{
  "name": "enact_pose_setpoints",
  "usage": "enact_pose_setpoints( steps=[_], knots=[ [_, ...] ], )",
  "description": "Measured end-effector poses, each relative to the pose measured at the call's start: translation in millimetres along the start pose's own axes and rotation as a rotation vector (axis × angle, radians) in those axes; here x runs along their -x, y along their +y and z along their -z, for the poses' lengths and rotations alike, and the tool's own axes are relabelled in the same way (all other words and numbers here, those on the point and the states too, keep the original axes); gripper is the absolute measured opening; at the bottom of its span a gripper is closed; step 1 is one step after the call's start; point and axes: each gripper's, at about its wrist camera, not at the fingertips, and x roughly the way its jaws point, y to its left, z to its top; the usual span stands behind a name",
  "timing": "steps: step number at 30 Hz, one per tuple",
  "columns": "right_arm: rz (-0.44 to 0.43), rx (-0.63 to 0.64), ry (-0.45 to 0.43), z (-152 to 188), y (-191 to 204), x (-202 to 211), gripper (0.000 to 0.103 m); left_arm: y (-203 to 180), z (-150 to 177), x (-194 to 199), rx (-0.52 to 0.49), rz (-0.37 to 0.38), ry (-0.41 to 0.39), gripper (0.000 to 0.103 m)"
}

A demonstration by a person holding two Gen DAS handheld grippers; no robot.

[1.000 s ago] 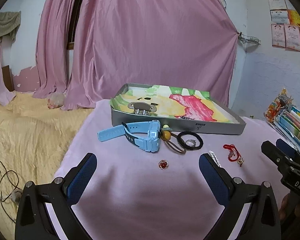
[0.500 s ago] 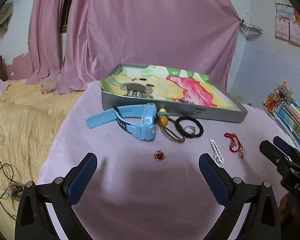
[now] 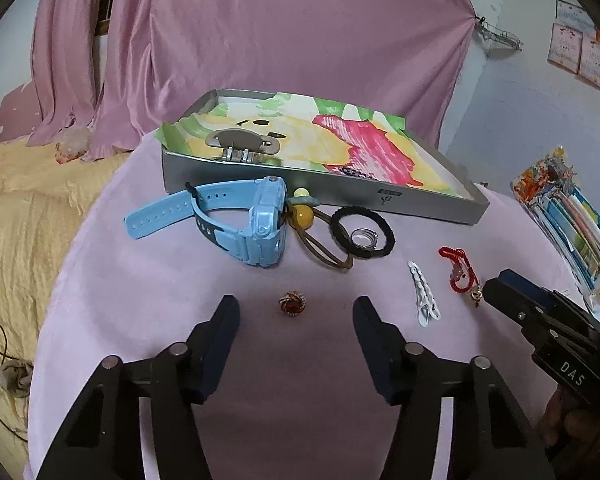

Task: Organize jewelry
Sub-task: 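Grasp the small red-gold ring with the left tool while the right tool grasps the red beaded necklace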

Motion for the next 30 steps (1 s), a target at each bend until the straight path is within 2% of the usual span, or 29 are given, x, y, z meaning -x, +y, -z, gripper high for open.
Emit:
enact_pose_setpoints(
  steps=[2,10,14,18,20,22,25,30],
  knots=[
    [-0.003,-0.003,0.02,-0.5,0.0,-3.8,0.037,-1.3,-1.7,-1.3,-0.002,-0.001,0.002,0.053],
    [-0.022,-0.041,0.079,-2.4,-4.8,-12.9,0.034,-5.0,-4.9,-4.6,-0.027,-0.016,0.006,0.043],
    [-0.034,-0.049,0.113,-2.4,-4.6,-18.9,0.028,-7.3,-5.2,-5.5,-0.045,-0.016,0.008,0.038],
    [-0.042,-0.042,0.123,-2.4,-3.2,-20.7,0.028,-8.4,-5.8,-7.3,-0.055,-0.029,0.01,0.027],
    [-0.047,-0.039,0.128,-2.1,-2.3,-21.6,0.028,-8.4,-5.9,-7.8,-0.057,-0.034,0.011,0.025],
    [-0.051,-0.037,0.133,-2.2,-2.7,-22.2,0.022,-8.7,-5.6,-7.7,-0.059,-0.033,0.011,0.022],
    [-0.059,-0.035,0.146,-1.1,-2.2,-23.6,0.022,-9.2,-5.1,-7.7,-0.066,-0.031,0.013,0.015],
    [-0.056,-0.026,0.164,-1.3,0.0,-26.8,0.022,-11.8,-3.4,-6.8,-0.082,-0.018,0.015,0.014]
  ],
)
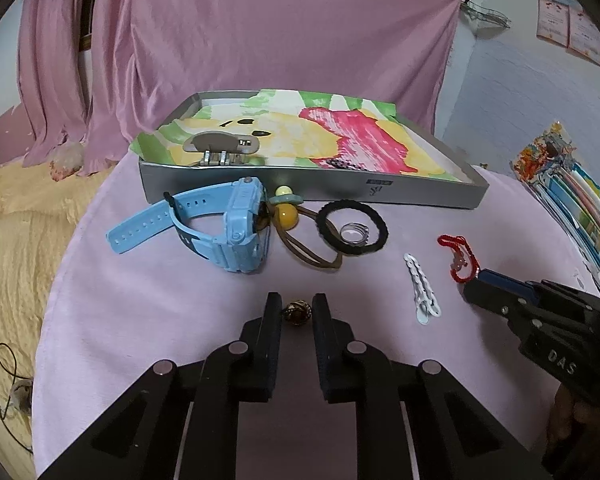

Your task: Organize jewelry

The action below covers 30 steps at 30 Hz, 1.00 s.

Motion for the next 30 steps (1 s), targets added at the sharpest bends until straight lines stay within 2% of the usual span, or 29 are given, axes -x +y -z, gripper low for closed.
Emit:
enact_pose_setpoints(
  steps=[5,10,15,23,30],
  knots=[
    [0.024,0.015,0.016,-3.2,3.0,-3.8,0.012,-2.6,0.7,1.3,-0.009,0.016,0.001,0.014],
    [0.01,0.015,0.008,-1.8,2.4,-2.2,0.012,-4.8,0.2,5.7,0.005,0.066,-0.016,0.014],
    [-0.016,0.008,-0.057,-2.4,0.0,9.6,0.012,-12.2,-7.4,12.7,0.005,0.088,-0.065,0.014],
    [-0.024,0.022,-0.125,-17.7,-4.1,24.2,0.012,-19.3,-34.9,16.8,0.014,0.106,-0.15,0.014],
    [-0.024,0.015,-0.176,-38.8,-13.2,26.4,0.012,-19.8,-72.1,-0.7,0.042,0.085,-0.163,0.014]
  ],
)
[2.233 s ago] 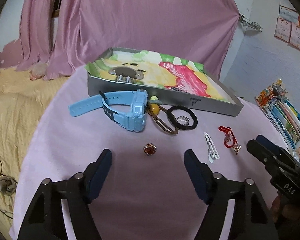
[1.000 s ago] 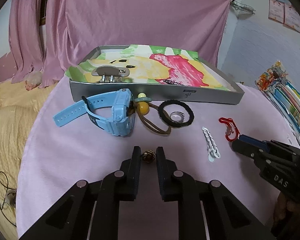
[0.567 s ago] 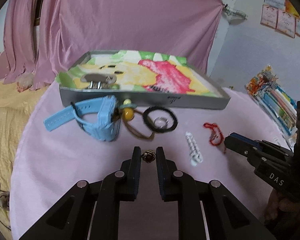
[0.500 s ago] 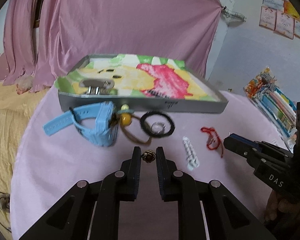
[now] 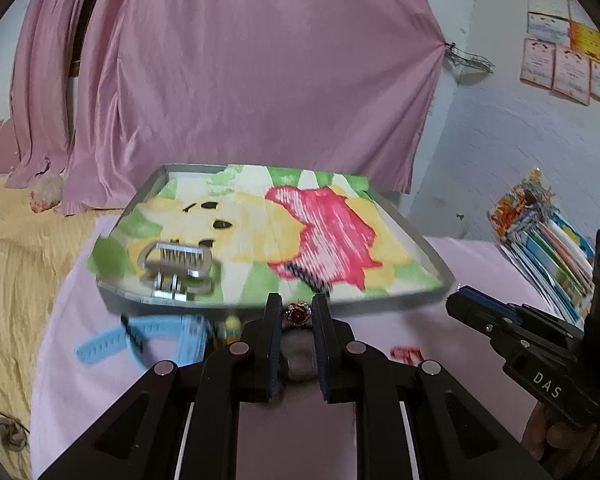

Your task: Organize jewelry

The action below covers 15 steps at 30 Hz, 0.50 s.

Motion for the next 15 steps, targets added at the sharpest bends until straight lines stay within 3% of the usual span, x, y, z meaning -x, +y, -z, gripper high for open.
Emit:
enact_pose_setpoints(
  steps=[8,15],
  knots=[
    [0.009,0.007,-0.02,-33.4,-11.1,-25.5,0.012,5.1,-21.3,-38.3,0.022,-0.057,0.055,0.014],
    [0.007,0.01,0.011,-50.8,-12.0,-62.5,0.012,9.3,-21.3,-59.9,0.021,-0.085,0.123,0.014]
  ],
)
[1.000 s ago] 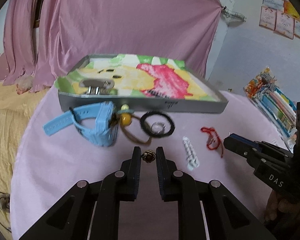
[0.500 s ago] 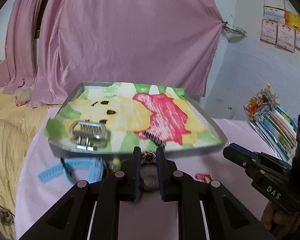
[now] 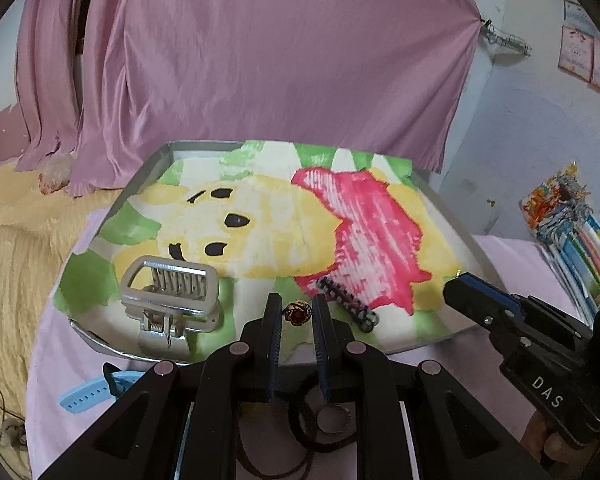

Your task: Organize jewelry

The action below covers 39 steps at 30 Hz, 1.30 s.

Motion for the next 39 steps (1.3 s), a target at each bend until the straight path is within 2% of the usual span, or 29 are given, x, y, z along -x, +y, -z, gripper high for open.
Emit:
enact_pose_setpoints(
  steps=[11,20,39],
  knots=[
    [-0.044,-0.023,0.09,5.4,1.8,-38.4,0.012,1.8,0.5,-15.1,-0.013,-0.026,0.046,0.014],
    [-0.03,-0.005,0.175,5.7,7.4,-56.4,0.012,1.2,1.0,-17.1,-0.032,-0.033,0.064,0.015],
    [-0.016,0.004,0.188,4.5,8.1,-59.5,0.012,0.9,0.7,-17.4,-0.031,-0.031,0.066,0.016]
  ],
)
